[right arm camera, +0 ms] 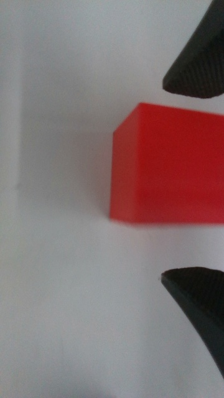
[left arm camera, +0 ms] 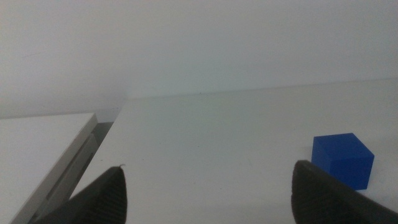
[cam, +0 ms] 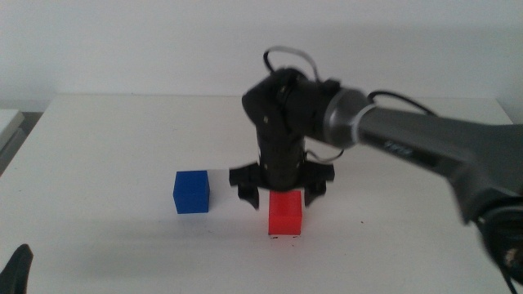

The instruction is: Stack red cubes first, then green, then blue cubes in a specific spot.

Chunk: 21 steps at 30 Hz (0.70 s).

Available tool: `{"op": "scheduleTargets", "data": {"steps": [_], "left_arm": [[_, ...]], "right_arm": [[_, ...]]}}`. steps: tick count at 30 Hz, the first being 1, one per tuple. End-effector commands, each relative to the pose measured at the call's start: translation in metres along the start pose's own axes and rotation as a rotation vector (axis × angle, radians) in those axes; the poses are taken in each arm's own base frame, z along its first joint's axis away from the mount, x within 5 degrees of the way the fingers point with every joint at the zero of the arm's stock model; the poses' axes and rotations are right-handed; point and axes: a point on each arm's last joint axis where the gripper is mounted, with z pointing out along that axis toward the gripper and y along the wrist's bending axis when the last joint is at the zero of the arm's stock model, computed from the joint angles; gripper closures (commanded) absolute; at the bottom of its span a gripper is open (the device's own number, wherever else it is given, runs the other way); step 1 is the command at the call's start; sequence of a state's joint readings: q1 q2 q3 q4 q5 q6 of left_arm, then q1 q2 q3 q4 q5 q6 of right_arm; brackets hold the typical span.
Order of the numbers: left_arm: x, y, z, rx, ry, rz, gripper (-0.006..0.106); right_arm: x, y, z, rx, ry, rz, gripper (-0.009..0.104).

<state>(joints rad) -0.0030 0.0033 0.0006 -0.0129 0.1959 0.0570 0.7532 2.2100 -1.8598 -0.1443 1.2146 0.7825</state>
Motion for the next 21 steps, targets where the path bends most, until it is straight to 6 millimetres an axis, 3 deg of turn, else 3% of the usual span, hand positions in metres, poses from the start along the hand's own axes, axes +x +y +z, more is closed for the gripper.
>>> {"op": "scheduleTargets", "data": {"steps": [1,4,7,10,13,16,21], "left_arm": [[-0.002,0.0,0.0,0.007,-0.017,-0.002,0.014],[-0.002,0.0,0.0,0.007,-0.017,-0.002,0.014],[-0.002,0.0,0.0,0.007,-0.017,-0.002,0.014],[-0.002,0.0,0.0,0.007,-0.017,-0.002,0.014],[-0.002,0.0,0.0,0.007,-0.017,-0.002,0.014],[-0.002,0.0,0.0,0.007,-0.017,-0.002,0.014],[-0.002,0.0,0.0,0.007,-0.017,-0.002,0.014]], "right_arm": [[0.001,-0.006,-0.05,-0.061,-0.088,-0.059,0.016],[-0.005,-0.035,-0.094,-0.088,-0.178,-0.081,0.016],[-0.016,-0.092,-0.107,-0.016,-0.216,-0.025,0.016],[-0.019,-0.159,-0.106,0.072,-0.197,-0.013,0.016],[-0.03,-0.223,-0.1,0.049,-0.247,0.05,0.016],[-0.043,-0.275,-0.086,0.058,-0.237,0.08,0.016],[-0.055,-0.33,-0.068,0.081,-0.264,0.089,0.016]]}}
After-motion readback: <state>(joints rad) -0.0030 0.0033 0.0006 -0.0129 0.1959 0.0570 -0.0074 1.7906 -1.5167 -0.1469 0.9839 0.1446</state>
